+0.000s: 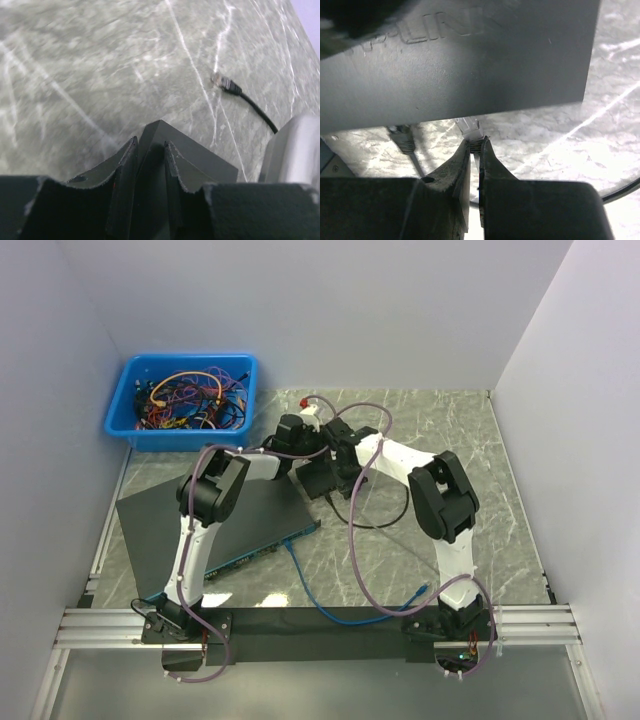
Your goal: Insert the plug into the switch port
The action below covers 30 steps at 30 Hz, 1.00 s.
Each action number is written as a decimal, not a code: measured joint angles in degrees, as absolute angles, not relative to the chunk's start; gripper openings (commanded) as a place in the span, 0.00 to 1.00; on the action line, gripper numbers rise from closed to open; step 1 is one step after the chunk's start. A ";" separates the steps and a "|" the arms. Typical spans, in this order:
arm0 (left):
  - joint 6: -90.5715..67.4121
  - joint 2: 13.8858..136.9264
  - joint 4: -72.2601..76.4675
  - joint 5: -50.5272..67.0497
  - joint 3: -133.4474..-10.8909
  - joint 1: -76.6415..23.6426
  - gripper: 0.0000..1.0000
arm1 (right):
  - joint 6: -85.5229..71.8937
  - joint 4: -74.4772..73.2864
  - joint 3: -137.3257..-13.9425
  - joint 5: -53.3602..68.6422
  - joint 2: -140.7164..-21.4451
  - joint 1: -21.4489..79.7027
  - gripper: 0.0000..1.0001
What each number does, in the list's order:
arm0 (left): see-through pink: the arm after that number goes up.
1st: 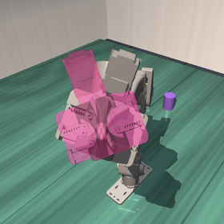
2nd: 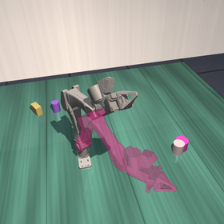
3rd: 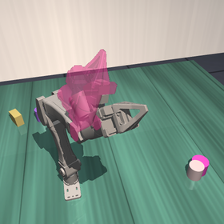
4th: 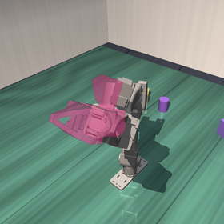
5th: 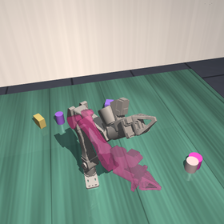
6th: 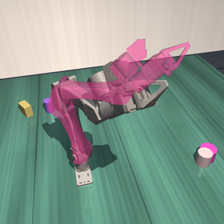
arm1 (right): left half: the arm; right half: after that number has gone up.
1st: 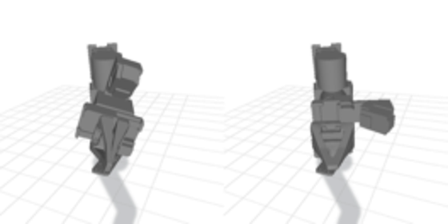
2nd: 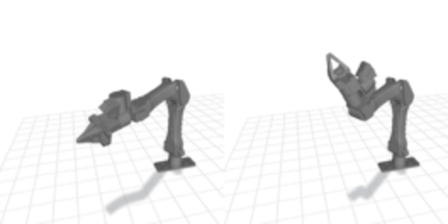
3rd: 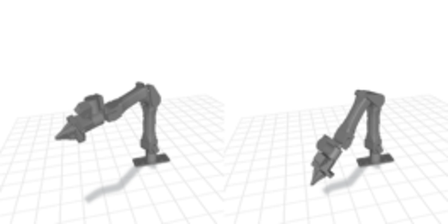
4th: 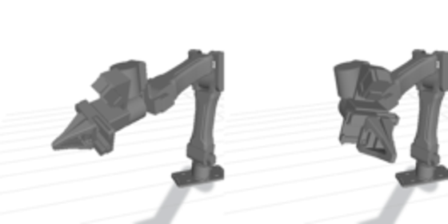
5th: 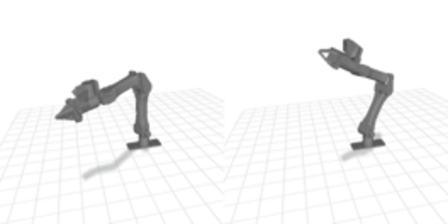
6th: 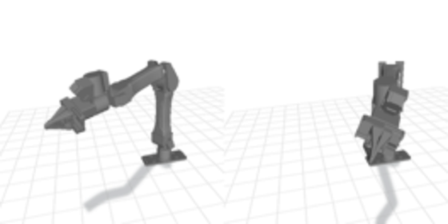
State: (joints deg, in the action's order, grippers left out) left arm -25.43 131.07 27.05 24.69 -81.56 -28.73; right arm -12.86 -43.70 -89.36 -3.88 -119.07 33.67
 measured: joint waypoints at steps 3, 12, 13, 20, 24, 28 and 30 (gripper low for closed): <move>-27.75 129.99 27.29 22.96 -79.83 -28.73 0.31 | -14.04 -45.52 -91.24 -4.54 -119.74 33.26 0.00; -31.83 129.84 30.26 21.08 -78.11 -28.75 0.31 | -13.54 -48.18 -94.63 -5.13 -122.26 32.75 0.00; -31.79 129.84 30.61 21.10 -78.00 -28.75 0.31 | -13.06 -48.12 -94.61 -5.08 -122.26 32.75 0.00; -30.00 129.84 31.48 21.67 -77.56 -28.73 0.31 | -9.26 -46.48 -93.47 -4.91 -121.93 32.86 0.00; -28.60 129.84 31.70 22.55 -77.58 -28.69 0.30 | -7.51 -44.69 -91.88 -4.62 -121.08 32.86 0.00; -26.83 129.88 31.73 23.22 -77.65 -28.69 0.31 | -5.30 -38.96 -86.61 -3.90 -117.89 32.84 0.00; -26.26 129.93 31.70 23.49 -77.78 -28.69 0.31 | -4.14 -36.80 -84.75 -3.64 -116.88 32.84 0.00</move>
State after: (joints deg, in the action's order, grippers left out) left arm -26.26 129.93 31.70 23.49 -77.78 -28.69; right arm -4.14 -36.80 -84.75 -3.64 -116.88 32.84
